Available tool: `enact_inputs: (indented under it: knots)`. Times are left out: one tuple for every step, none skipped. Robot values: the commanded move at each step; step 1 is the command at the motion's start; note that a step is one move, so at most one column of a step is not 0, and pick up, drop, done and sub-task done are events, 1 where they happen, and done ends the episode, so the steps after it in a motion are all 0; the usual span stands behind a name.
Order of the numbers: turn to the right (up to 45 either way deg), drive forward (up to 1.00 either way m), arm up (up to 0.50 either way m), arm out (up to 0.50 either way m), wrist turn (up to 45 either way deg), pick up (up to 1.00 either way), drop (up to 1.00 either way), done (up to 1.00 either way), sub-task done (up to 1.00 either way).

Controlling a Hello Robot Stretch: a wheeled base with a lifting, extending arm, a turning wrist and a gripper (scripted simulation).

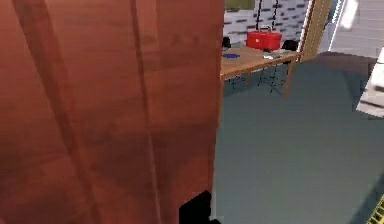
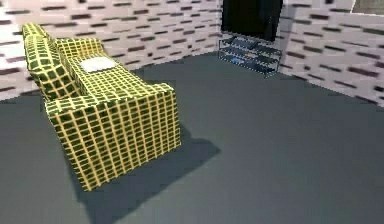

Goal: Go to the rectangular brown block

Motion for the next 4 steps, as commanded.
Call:
enact_inputs:
  knots:
    - [45.0, 0.0, 0.0, 0.0, 0.0, 0.0, 0.0, 0.0, 0.0]
    - [45.0, 0.0, 0.0, 0.0, 0.0, 0.0, 0.0, 0.0, 0.0]
    - [45.0, 0.0, 0.0, 0.0, 0.0, 0.0, 0.0, 0.0, 0.0]
    - [6.0, 0.0, 0.0, 0.0, 0.0, 0.0, 0.0, 0.0, 0.0]
